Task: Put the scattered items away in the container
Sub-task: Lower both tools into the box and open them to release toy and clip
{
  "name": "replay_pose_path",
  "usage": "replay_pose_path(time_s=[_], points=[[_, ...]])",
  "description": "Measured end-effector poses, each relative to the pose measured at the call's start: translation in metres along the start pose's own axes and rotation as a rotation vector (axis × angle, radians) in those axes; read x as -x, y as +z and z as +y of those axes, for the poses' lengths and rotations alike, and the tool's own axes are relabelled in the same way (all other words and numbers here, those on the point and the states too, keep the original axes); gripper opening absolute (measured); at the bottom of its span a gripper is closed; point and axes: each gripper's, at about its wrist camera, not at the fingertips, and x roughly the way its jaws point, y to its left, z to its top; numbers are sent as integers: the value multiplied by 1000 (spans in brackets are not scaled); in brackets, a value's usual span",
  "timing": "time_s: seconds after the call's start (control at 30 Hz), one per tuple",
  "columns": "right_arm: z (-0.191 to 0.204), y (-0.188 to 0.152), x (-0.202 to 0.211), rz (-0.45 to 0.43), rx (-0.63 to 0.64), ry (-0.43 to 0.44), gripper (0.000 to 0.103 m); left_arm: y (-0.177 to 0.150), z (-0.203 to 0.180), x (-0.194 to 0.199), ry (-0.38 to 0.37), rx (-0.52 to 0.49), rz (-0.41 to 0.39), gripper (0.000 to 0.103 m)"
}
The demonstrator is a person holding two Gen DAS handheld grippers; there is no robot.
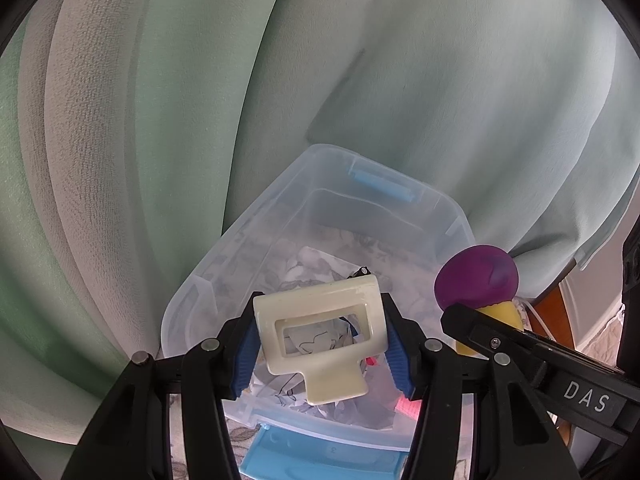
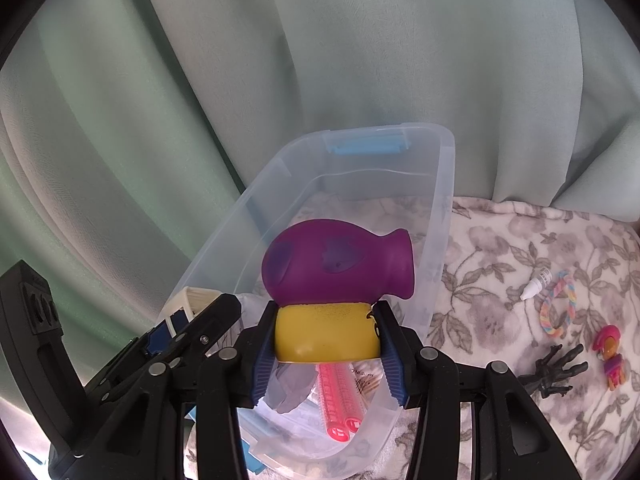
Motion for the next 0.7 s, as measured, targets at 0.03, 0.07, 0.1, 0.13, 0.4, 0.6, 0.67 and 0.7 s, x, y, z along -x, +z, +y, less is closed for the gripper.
replay_pose_path(time_s=[0.03,0.07,0.1,0.13,0.4,0.6,0.67,0.7], points=[[0,0,0,2,0,-1,50,0,1,0,0,0,0,57],[1,1,0,5,2,-4,50,0,1,1,1,0,0,57],[2,1,0,9,4,-7,51,0,1,1,3,-1,-1,57],[2,1,-1,12,6,-10,51,0,2,1,5,-1,-1,57],[5,3,-2,19,1,-1,57,3,8,5,27,9,0,63],[6,2,-1,15,0,-2,60,4,11,9,15,21,2,66],[7,2,1,15,3,-6,61,3,11,11,13,22,2,66],[8,2,1,15,5,-9,61,3,11,13,11,23,2,66]])
